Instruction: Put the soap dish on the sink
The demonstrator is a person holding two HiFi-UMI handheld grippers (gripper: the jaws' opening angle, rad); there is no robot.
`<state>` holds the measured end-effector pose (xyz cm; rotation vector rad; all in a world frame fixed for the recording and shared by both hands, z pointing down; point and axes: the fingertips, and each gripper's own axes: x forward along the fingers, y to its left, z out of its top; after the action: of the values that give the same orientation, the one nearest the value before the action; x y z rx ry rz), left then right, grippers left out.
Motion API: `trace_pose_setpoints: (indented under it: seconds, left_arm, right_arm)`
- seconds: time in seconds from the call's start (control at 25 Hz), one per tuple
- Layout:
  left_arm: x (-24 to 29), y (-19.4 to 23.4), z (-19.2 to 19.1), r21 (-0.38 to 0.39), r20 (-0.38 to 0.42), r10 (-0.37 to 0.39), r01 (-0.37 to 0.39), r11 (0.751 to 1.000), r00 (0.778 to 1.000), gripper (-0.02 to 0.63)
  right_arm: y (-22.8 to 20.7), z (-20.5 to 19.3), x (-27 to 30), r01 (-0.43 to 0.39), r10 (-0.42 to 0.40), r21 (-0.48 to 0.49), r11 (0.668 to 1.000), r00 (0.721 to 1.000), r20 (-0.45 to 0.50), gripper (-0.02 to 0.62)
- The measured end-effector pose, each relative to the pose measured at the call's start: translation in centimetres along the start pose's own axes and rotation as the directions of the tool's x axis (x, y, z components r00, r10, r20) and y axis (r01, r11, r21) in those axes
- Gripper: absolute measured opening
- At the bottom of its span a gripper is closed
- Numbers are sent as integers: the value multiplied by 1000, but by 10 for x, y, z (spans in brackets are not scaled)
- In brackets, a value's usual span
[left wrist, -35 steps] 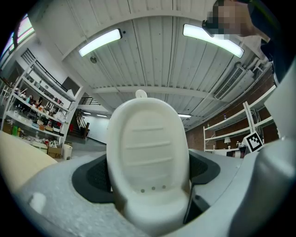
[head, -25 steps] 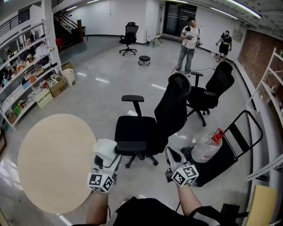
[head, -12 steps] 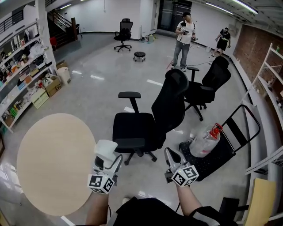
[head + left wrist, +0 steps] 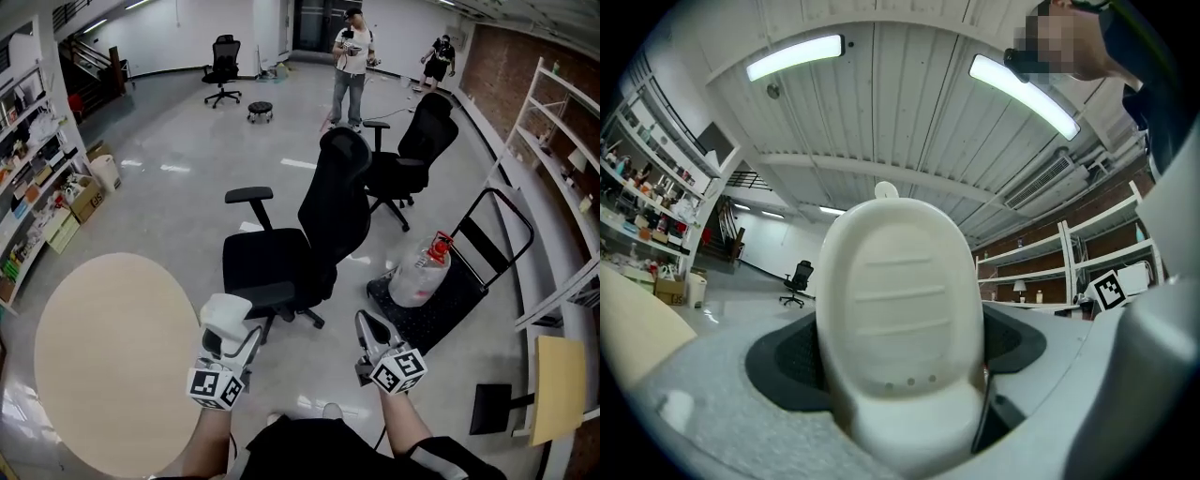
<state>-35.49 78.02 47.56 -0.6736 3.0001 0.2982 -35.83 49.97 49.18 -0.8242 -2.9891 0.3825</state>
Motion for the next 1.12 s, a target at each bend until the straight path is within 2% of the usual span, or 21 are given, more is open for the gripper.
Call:
trace_pose_setpoints:
  seconds: [0.28, 0.56, 0.84, 1.12]
  left_arm:
    - [14, -18, -8, -14, -24, -91, 90, 996, 996, 463]
    - [33, -35, -9, 3, -22, -113, 114, 994, 993, 463]
    - [59, -88, -21, 11, -52, -145, 145, 989, 988, 463]
    - [105, -164, -28, -4, -43, -238, 238, 971, 970, 463]
  right_arm:
    - [-10, 1, -32, 99, -99, 5, 995, 995, 15, 6]
    - [-26, 13, -41, 109, -109, 10, 994, 993, 53, 6]
    - [-70, 33, -73, 127, -129, 33, 991, 987, 97, 6]
    - [-129, 57, -127, 209, -211, 26, 978, 970, 122, 6]
